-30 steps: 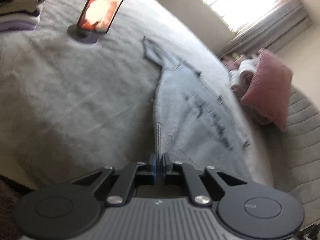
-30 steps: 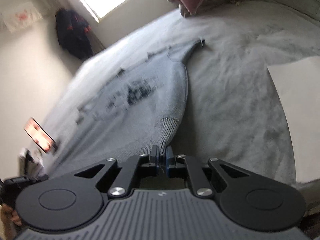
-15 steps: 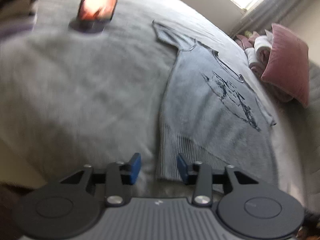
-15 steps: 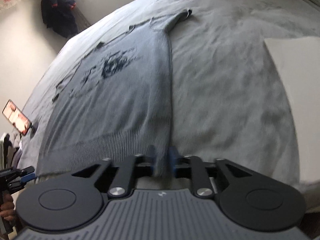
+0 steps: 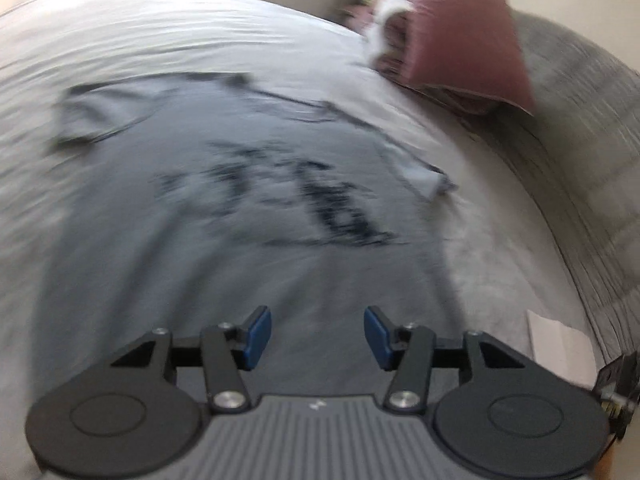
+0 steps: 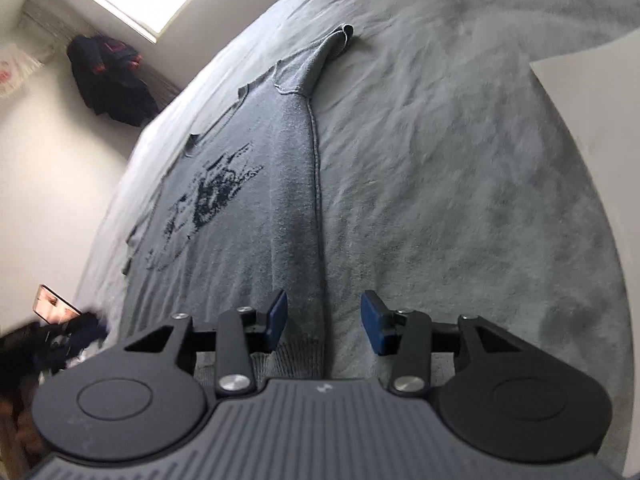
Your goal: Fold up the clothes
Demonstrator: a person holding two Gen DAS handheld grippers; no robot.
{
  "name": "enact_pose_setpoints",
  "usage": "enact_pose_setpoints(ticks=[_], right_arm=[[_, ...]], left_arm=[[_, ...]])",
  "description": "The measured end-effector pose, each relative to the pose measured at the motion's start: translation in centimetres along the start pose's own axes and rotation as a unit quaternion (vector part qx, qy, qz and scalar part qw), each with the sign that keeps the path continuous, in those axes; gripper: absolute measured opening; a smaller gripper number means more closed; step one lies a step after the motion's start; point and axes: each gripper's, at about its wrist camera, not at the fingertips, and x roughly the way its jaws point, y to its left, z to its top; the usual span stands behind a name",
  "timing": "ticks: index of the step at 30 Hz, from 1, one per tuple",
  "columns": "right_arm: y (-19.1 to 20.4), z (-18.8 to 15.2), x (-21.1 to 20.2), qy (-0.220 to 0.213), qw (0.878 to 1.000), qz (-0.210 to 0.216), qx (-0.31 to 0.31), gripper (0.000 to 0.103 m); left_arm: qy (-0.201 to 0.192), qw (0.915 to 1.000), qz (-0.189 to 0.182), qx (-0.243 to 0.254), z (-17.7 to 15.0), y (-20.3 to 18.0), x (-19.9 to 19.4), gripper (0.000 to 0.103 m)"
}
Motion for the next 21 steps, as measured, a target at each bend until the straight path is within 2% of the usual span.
enact_pose_setpoints(ticks=[4, 11, 16, 21], right_arm=[[-1.2, 0.1, 0.2, -0.003, 0.999, 0.033, 0.016, 0.046], [-2.0, 0.6, 0.9, 0.005, 0.997, 0.072, 0.023, 0.04], [-2.1, 1.0, 1.5, 0.016, 0.996, 0.088, 0.021, 0.035], [-2.1, 1.1, 1.9, 0.021, 0.995, 0.1, 0.02, 0.034]], left_arm=[[0.014, 0.9989, -0.021, 0.04, 2.5, -5.1, 4.9, 0.052], [0.036, 0.994, -0.012, 0.103, 5.2, -12.8, 13.1, 0.051], [0.016, 0.9868, 0.037, 0.157, 6.7, -16.9, 17.4, 0.051], [-0.002, 0.9735, 0.104, 0.203, 7.5, -19.5, 21.4, 0.051]])
